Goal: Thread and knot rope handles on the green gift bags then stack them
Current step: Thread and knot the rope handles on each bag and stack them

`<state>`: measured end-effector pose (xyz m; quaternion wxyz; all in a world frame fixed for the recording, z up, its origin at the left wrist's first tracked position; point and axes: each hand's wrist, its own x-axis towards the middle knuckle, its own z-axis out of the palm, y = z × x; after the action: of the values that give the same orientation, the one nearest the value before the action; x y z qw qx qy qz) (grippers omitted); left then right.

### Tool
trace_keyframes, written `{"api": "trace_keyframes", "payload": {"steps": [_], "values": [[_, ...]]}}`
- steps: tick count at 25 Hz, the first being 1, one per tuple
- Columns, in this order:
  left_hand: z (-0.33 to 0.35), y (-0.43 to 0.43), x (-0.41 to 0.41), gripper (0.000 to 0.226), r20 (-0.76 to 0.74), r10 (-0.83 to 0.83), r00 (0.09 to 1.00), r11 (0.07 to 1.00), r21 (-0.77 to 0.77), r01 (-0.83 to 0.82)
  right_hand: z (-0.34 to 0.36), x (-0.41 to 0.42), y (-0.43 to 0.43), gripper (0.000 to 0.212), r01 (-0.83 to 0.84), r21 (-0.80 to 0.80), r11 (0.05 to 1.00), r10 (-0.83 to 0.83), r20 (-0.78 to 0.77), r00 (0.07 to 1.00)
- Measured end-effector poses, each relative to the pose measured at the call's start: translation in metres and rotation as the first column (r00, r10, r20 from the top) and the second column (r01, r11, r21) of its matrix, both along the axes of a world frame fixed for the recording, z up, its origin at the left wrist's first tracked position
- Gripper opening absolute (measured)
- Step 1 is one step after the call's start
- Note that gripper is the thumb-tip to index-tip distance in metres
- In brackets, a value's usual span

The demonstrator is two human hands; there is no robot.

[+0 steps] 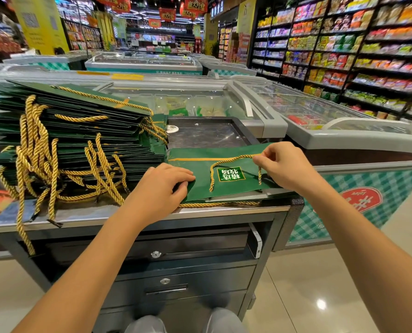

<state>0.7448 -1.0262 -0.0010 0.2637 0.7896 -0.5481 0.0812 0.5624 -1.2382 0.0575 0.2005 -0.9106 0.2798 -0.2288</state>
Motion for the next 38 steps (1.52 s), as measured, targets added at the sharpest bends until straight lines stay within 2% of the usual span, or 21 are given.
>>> {"api": "trace_keyframes", "payload": {"steps": [3,4,6,7,8,9,10,12,14,16,18,20,22,23,25,28,31,34,35,36,38], "values": [[0.001,0.002,-0.005,0.030,0.016,0.031,0.999,0.999,-0.038,-0.030,-0.003,-0.008,0.001,0.036,0.006,0.013,1.000,-0.007,0.059,0.998],[0.002,0.003,-0.008,0.029,0.024,0.050,0.998,0.997,-0.059,-0.049,-0.006,-0.014,-0.002,0.040,0.067,-0.021,0.998,-0.066,0.060,0.996],[0.003,0.006,-0.014,0.025,0.069,0.090,0.994,0.991,-0.104,-0.082,-0.012,-0.032,-0.007,0.060,0.293,-0.119,0.949,-0.297,-0.018,0.955],[0.003,0.007,-0.017,0.023,0.125,0.101,0.987,0.990,-0.114,-0.087,-0.015,-0.041,-0.009,0.070,0.364,-0.109,0.925,-0.373,-0.088,0.924],[0.005,0.008,-0.019,0.024,0.194,0.104,0.975,0.991,-0.108,-0.084,-0.017,-0.049,-0.010,0.073,0.377,-0.041,0.925,-0.379,-0.137,0.915],[0.008,0.006,-0.024,0.028,0.262,0.094,0.961,0.995,-0.065,-0.080,-0.019,-0.055,-0.010,0.069,0.345,0.075,0.936,-0.335,-0.125,0.934],[0.012,0.003,-0.029,0.035,0.307,0.066,0.949,0.998,0.000,-0.069,-0.020,-0.059,-0.007,0.062,0.288,0.206,0.935,-0.287,-0.039,0.957],[0.022,-0.005,-0.045,0.039,0.314,0.027,0.949,0.993,0.097,-0.060,-0.014,-0.061,0.000,0.053,0.185,0.368,0.911,-0.278,0.218,0.936],[0.031,-0.013,-0.062,0.038,0.297,0.051,0.953,0.992,0.097,-0.083,-0.003,-0.058,0.010,0.047,0.086,0.441,0.894,-0.295,0.431,0.853],[0.040,-0.022,-0.075,0.066,0.299,0.115,0.947,0.987,0.076,-0.144,0.017,-0.052,0.024,0.039,-0.105,0.508,0.855,-0.280,0.623,0.731],[0.050,-0.031,-0.080,0.084,0.318,0.191,0.929,0.975,0.051,-0.218,0.039,-0.045,0.039,0.036,-0.237,0.457,0.857,-0.211,0.732,0.647],[0.066,-0.037,-0.080,0.075,0.395,0.242,0.886,0.964,0.009,-0.267,0.058,-0.038,0.053,0.038,-0.323,0.346,0.881,-0.087,0.790,0.607],[0.082,-0.036,-0.076,0.055,0.389,0.248,0.887,0.968,-0.074,-0.238,0.071,-0.034,0.060,0.039,-0.456,0.254,0.853,0.067,0.814,0.577],[0.086,-0.035,-0.069,0.046,0.325,0.239,0.915,0.969,-0.139,-0.204,0.073,-0.033,0.061,0.039,-0.488,0.236,0.841,0.119,0.798,0.591],[0.093,-0.028,-0.060,0.035,0.023,0.150,0.988,0.941,-0.310,-0.136,0.067,-0.030,0.058,0.041,-0.433,0.274,0.859,0.130,0.701,0.702],[0.097,-0.024,-0.061,0.040,-0.382,0.002,0.924,0.817,-0.532,-0.222,0.042,-0.021,0.051,0.049,-0.223,0.378,0.899,-0.002,0.511,0.860],[0.082,-0.031,-0.065,0.034,-0.670,-0.131,0.731,0.689,-0.591,-0.419,0.012,-0.017,0.055,0.067,-0.133,0.530,0.838,-0.134,0.434,0.891],[0.063,-0.041,-0.077,0.035,-0.835,-0.262,0.484,0.655,-0.522,-0.547,-0.007,-0.018,0.061,0.080,-0.278,0.714,0.643,-0.272,0.552,0.788],[0.058,-0.043,-0.082,0.031,-0.853,-0.318,0.413,0.661,-0.512,-0.549,-0.009,-0.020,0.061,0.080,-0.340,0.739,0.582,-0.317,0.591,0.742],[0.054,-0.043,-0.086,0.029,-0.864,-0.370,0.342,0.685,-0.502,-0.528,-0.011,-0.023,0.058,0.080,-0.354,0.738,0.575,-0.350,0.613,0.709],[0.049,-0.040,-0.091,0.030,-0.891,-0.403,0.210,0.779,-0.454,-0.432,-0.012,-0.030,0.051,0.078,-0.310,0.726,0.614,-0.382,0.617,0.688]]}}
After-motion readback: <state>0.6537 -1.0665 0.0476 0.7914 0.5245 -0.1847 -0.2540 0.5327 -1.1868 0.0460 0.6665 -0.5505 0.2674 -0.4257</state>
